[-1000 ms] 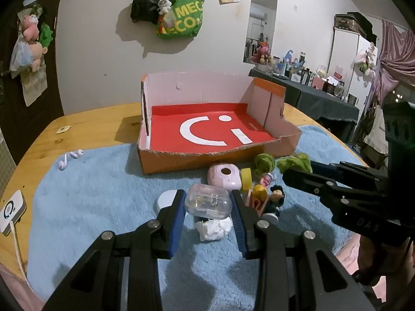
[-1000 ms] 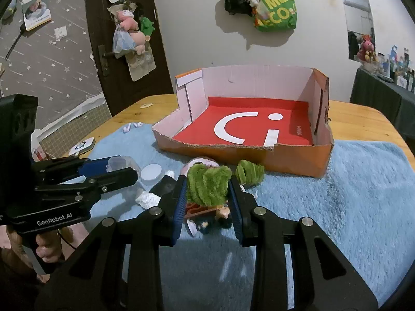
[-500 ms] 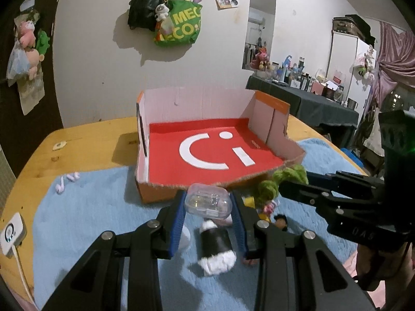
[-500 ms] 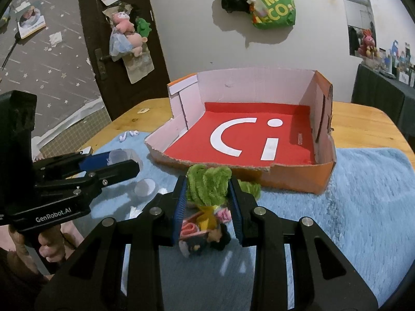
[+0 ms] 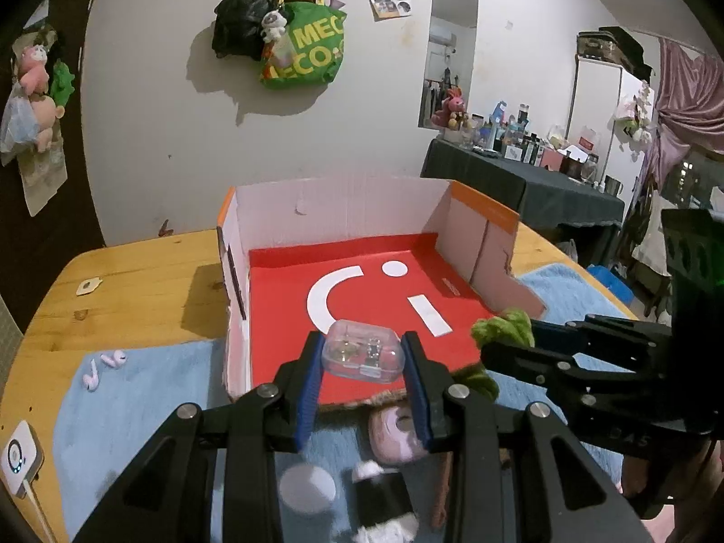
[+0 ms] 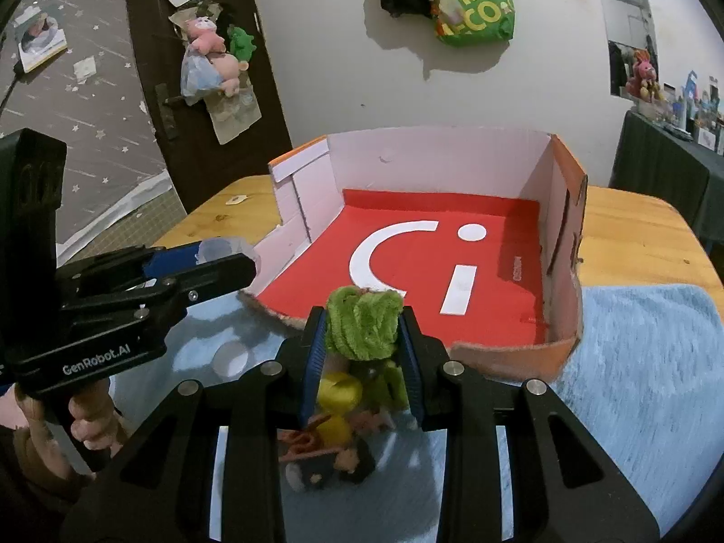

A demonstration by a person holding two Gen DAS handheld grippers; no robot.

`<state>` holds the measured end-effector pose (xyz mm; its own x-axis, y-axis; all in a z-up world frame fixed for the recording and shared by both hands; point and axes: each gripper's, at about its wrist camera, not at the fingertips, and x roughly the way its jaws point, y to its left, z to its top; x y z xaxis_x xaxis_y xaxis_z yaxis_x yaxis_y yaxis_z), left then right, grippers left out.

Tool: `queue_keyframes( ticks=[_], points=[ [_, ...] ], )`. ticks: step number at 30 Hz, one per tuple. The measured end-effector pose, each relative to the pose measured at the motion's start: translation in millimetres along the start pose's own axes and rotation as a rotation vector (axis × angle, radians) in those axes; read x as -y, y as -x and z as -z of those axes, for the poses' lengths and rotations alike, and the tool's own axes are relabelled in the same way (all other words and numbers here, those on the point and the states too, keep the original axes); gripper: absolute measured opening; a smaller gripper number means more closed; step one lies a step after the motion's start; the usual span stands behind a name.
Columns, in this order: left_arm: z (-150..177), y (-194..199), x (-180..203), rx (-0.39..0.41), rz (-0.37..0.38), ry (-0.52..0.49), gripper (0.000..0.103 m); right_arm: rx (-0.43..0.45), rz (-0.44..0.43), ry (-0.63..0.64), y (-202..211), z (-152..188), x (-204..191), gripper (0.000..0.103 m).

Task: Organize objects
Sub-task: 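Lift clear box with left tool while right tool carries green ball toward cardboard box, then set clear box on red floor, opening left tool, while right tool releases green ball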

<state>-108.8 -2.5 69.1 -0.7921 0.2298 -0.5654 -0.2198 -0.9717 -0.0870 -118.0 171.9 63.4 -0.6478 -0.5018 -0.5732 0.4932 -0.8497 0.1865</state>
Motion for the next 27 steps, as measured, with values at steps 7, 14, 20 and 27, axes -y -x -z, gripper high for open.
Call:
queue_keyframes(
  ticks=[7, 14, 20, 27],
  points=[
    [-9, -26, -13, -0.041, 0.008, 0.040, 0.036, -0.017, 0.009, -0.008, -13, -15, 10, 0.029],
    [-15, -47, -24, -0.072, 0.010, 0.066, 0.036, -0.058, 0.023, -0.019, -31, -26, 19, 0.029],
    [-22, -63, -24, -0.093, 0.006, 0.056, 0.036, -0.087, 0.035, -0.021, -46, -31, 25, 0.029],
    [-29, -88, -25, -0.136, 0.018, 0.060, 0.036, -0.132, 0.042, -0.026, -62, -39, 33, 0.029]
  ],
)
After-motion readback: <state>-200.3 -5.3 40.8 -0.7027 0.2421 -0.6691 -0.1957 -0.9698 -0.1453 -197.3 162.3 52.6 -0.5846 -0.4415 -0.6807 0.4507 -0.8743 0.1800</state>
